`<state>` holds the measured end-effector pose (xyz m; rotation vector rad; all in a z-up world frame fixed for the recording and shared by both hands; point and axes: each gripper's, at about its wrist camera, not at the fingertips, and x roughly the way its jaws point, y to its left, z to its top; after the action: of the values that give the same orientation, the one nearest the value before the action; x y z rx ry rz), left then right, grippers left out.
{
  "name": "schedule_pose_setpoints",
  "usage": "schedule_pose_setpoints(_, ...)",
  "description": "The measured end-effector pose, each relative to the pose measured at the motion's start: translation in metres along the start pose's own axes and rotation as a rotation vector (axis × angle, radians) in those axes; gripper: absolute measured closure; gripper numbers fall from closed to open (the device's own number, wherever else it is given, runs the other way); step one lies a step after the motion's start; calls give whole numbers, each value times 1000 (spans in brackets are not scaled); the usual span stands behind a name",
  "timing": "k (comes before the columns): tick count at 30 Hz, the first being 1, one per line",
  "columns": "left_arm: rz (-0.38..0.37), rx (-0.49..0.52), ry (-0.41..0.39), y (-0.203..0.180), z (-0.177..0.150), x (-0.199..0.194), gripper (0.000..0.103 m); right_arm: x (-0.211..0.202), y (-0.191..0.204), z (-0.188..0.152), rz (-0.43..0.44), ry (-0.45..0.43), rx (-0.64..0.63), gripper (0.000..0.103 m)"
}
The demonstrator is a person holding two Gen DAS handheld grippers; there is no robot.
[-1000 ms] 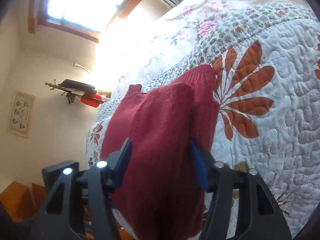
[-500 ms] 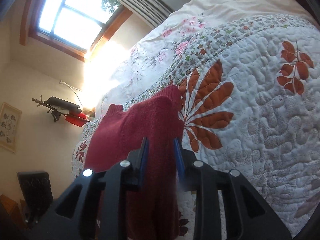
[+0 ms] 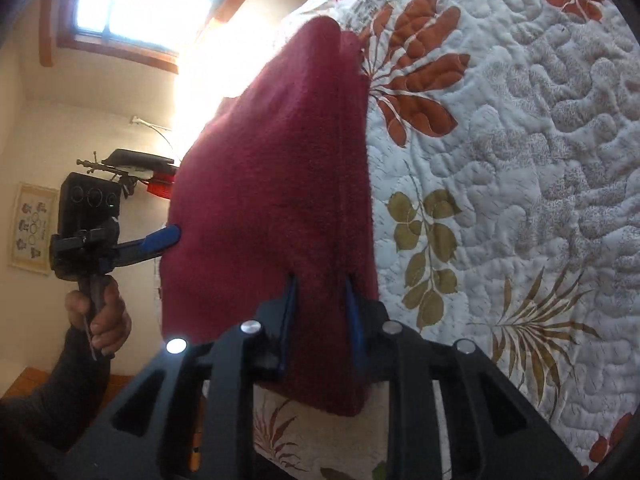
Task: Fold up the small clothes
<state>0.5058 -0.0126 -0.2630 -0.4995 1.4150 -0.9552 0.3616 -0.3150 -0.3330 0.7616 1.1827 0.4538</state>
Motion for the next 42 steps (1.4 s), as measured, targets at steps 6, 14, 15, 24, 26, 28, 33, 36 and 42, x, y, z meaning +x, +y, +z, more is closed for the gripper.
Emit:
schedule_pose_setpoints(6, -50, 69, 33, -29, -44, -10, 30, -40, 24, -42, 30, -44, -86, 73)
schedule_pose_setpoints(14, 37, -48, 72, 20, -75, 26, 31, 21, -20, -55, -6, 41, -1, 103)
schedule_pose_setpoints(15, 37, -55, 69, 21, -76, 25, 31, 21, -24, -55, 15, 48, 23, 103)
schedule_pose_setpoints(24, 42, -57, -124, 4, -108, -48, 17, -66, -37, -4, 217, -59, 98, 9)
schedule_pose_setpoints(26, 69, -145, -193, 25, -110, -62, 16, -55, -60, 23, 309, -30, 192, 8)
schedule_pose_setpoints(28, 107, -219, -235, 45, -109, -68, 15, -37, -75, 54, 350, -1, 250, 8)
schedule_pose_setpoints(33, 74, -302, -226, 74, -105, -63, 15, 14, -91, 102, 422, 91, 292, 8)
schedule_pose_setpoints(36, 11, -316, -208, 79, -101, -52, 15, 36, -82, 114, 436, 148, 261, 8)
schedule_pose_setpoints(42, -72, -305, -144, 86, -86, -30, 15, 43, -64, 130, 432, 184, 199, 7)
